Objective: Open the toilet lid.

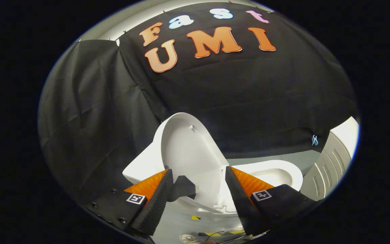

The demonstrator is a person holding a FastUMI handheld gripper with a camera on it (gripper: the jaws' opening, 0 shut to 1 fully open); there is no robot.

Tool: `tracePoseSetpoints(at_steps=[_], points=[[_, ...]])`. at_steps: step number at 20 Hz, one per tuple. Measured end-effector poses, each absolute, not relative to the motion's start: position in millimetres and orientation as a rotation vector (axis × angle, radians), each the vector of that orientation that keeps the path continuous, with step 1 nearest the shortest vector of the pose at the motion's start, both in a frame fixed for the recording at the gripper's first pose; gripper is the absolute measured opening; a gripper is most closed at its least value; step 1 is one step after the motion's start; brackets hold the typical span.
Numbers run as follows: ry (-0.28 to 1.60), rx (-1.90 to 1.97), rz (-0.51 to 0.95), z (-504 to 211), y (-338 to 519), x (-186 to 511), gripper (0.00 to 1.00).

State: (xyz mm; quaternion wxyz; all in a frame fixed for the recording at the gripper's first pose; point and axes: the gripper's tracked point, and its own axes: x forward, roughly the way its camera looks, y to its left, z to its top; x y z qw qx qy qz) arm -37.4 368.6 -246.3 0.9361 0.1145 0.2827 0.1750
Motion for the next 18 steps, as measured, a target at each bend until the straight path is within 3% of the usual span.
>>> tracePoseSetpoints(at_steps=[18], points=[[0.357,0.128,0.144,-150.5,188.2,1.6,0.99]])
